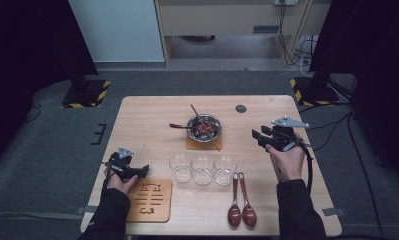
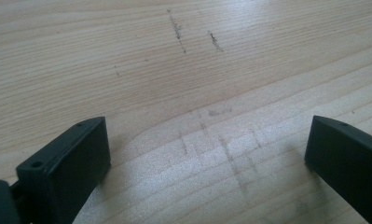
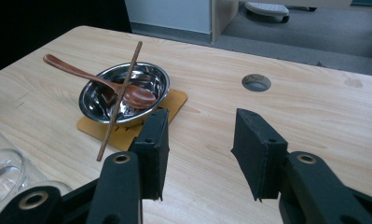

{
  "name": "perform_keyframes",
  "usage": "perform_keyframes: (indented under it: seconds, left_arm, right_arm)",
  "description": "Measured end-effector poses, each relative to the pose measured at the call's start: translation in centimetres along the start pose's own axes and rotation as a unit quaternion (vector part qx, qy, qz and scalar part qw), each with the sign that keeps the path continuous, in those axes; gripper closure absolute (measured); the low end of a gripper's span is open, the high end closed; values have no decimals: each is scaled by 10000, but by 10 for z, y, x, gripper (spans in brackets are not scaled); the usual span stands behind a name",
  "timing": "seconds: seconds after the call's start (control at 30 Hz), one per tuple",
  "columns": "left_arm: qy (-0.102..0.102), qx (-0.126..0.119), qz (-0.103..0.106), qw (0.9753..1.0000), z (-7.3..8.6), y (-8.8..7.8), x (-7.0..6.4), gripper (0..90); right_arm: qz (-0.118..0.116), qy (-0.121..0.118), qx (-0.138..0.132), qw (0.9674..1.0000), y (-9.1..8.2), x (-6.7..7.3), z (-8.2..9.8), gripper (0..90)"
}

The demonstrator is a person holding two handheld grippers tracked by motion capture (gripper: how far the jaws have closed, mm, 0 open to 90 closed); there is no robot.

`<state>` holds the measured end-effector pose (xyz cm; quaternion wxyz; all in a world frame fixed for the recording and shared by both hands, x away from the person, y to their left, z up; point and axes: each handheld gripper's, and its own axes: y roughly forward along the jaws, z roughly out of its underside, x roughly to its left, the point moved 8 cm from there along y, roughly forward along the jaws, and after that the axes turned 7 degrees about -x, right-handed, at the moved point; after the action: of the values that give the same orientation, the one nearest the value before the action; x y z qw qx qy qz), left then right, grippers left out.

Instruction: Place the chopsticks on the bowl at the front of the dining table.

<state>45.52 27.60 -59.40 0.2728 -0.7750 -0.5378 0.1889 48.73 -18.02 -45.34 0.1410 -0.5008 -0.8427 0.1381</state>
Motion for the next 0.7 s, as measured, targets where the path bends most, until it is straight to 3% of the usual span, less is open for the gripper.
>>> perform_keyframes:
  seconds: [0.7]
  left_arm:
    - [6,3,1,10000,0,0,0,0]
  right_arm:
    - [89,87,145,9998,-31,-20,40,522]
